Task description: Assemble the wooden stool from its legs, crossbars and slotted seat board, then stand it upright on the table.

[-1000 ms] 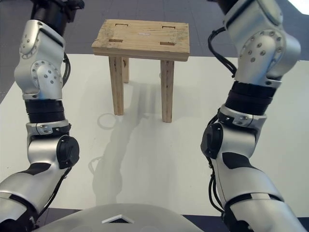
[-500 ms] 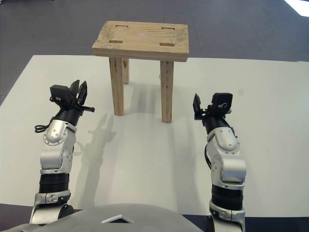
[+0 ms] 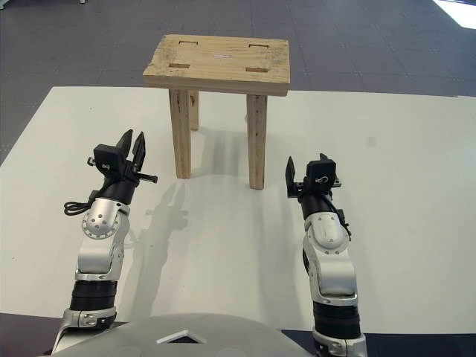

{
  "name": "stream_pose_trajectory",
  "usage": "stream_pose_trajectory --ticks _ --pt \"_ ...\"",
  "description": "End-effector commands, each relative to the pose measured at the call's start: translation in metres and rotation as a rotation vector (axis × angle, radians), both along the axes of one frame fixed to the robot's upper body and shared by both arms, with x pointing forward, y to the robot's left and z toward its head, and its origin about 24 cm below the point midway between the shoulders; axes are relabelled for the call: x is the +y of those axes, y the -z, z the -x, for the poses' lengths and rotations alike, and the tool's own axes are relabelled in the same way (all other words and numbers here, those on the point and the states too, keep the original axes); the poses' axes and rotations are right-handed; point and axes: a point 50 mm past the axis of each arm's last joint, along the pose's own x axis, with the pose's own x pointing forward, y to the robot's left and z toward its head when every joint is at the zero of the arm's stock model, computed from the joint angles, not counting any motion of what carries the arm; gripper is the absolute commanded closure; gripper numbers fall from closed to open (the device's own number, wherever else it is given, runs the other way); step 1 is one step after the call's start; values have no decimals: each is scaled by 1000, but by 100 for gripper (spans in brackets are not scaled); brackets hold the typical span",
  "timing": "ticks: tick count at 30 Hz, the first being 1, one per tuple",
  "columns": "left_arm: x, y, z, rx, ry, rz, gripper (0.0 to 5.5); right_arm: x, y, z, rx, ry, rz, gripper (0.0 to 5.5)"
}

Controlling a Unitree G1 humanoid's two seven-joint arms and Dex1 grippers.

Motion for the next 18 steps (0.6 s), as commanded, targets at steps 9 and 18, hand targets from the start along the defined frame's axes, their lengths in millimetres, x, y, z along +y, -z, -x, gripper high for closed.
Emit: stream_pose_trajectory --ticks 9,18 --pt "-3 -3 -4 -24 -24 -20 379 5 1 -6 -6 -9 18 201" --pt "-2 3 5 6 -92 27 310 6 -3 -7 -8 -48 26 201"
